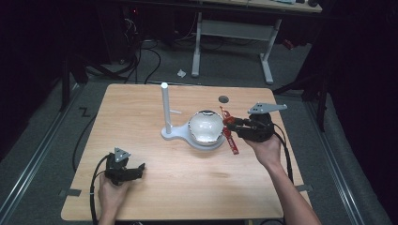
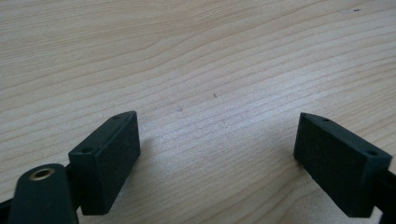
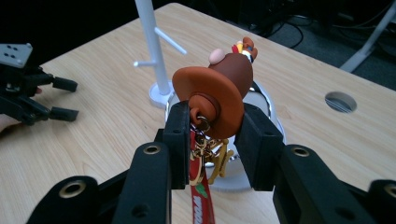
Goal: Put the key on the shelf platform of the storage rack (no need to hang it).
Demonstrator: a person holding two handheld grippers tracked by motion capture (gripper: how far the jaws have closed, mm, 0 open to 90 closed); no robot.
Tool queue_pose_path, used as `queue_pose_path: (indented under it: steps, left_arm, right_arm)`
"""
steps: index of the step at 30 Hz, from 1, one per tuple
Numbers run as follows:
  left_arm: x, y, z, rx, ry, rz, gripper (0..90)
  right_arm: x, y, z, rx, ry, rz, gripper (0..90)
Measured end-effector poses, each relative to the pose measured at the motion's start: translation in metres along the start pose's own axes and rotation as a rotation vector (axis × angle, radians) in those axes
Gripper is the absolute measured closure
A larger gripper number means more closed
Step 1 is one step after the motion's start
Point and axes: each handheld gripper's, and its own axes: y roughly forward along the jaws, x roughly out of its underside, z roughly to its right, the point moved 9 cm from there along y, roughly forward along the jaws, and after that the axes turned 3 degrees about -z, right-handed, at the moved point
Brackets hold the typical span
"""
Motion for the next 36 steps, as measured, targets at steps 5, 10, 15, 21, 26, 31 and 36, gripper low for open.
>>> queue_pose_path:
  steps: [5,10,15,21,26,31,36]
  left_arm:
    - [0.000,0.000,0.000,0.000,0.000,0.000,14.8]
    - [0.000,0.000,0.000,-0.001,-0.001,0.000,14.9]
    - [0.000,0.000,0.000,0.000,0.001,-0.001,14.9]
    - [0.000,0.000,0.000,-0.001,-0.001,-0.001,15.0]
    - [0.000,0.000,0.000,-0.001,0.000,0.000,15.0]
    - [0.000,0.000,0.000,-0.001,0.000,0.000,15.0]
    - [0.000,0.000,0.000,-0.002,-0.001,0.000,15.2]
  right_arm:
    - [-0.015,0.008,-0.004,-0.009,-0.016,0.006,66.8]
    - [-0.026,0.022,-0.008,-0.025,-0.024,0.007,66.8]
    - [-0.034,0.032,-0.011,-0.036,-0.029,0.007,66.8]
    - [-0.043,0.045,-0.008,-0.020,-0.030,0.004,66.7]
    - [-0.046,0.054,-0.003,0.003,-0.030,-0.001,66.7]
    - [-0.047,0.063,0.003,0.019,-0.020,-0.003,66.7]
    - [-0.041,0.075,0.008,0.017,-0.011,-0.024,66.7]
